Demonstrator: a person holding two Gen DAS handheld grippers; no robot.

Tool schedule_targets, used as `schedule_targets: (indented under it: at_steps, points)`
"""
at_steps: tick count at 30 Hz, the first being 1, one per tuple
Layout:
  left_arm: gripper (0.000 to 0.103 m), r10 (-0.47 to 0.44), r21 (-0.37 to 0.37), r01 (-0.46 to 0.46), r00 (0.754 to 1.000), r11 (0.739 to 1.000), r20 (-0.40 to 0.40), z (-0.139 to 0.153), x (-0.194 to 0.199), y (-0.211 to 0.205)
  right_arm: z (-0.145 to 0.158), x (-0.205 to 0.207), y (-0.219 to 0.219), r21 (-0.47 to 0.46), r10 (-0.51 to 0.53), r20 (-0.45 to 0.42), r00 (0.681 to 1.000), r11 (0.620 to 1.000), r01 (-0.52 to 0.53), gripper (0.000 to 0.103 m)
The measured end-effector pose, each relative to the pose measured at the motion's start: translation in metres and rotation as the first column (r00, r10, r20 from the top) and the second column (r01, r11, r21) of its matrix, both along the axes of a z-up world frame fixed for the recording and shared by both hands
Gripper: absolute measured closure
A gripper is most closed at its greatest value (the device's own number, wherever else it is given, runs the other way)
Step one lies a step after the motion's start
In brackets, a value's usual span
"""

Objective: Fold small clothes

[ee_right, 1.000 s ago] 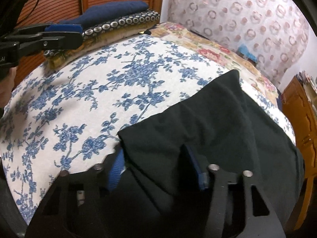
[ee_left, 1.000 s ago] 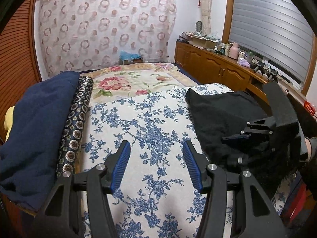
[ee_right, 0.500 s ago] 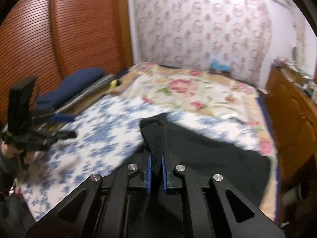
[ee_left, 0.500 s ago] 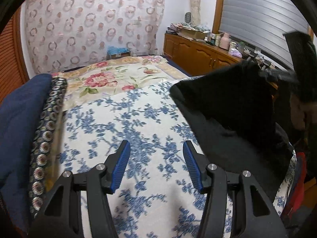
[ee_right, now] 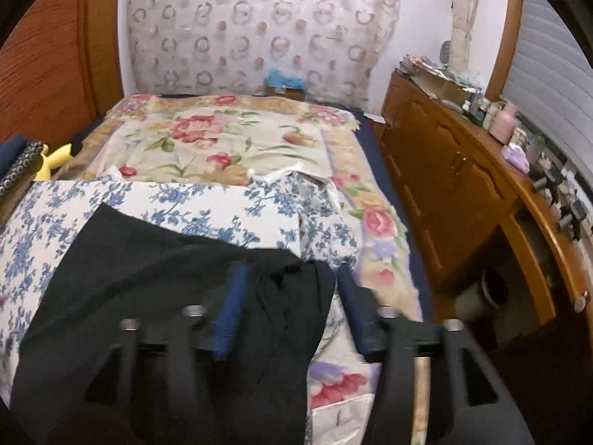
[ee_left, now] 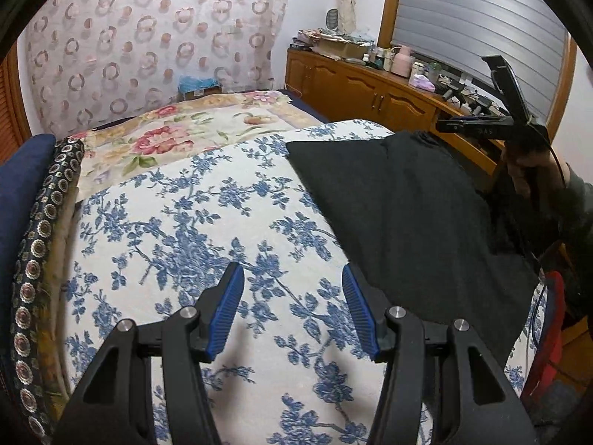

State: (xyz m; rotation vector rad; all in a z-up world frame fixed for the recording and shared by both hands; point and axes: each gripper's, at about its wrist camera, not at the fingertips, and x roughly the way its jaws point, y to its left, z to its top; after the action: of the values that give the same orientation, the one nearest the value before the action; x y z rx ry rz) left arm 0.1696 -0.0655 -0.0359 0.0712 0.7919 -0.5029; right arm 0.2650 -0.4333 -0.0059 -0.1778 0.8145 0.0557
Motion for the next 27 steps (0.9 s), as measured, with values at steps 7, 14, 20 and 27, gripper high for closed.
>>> schedule_targets:
  at_steps: [7,14,20,27]
  points:
    - [0.049,-0.025,0.0,0.025,1.0,1.0,0.013,0.002,-0.014,-0.012,0.002,-0.063,-0.001,0.027,0.06,0.005,0.998,0.998,-0.06,0.046]
    - [0.049,-0.051,0.003,0.051,0.999,0.999,0.02,-0.001,-0.034,-0.028,-0.015,-0.131,0.011,0.069,0.127,-0.022,0.992,0.99,-0.125,0.046]
    - [0.049,-0.067,0.016,0.067,0.998,0.998,0.01,-0.008,-0.051,-0.041,-0.033,-0.165,0.017,0.101,0.152,-0.048,0.987,0.984,-0.146,0.053]
    - [0.049,-0.067,0.031,0.067,0.998,0.997,0.003,-0.013,-0.066,-0.048,-0.044,-0.188,0.017,0.121,0.151,-0.054,0.987,0.982,-0.144,0.062]
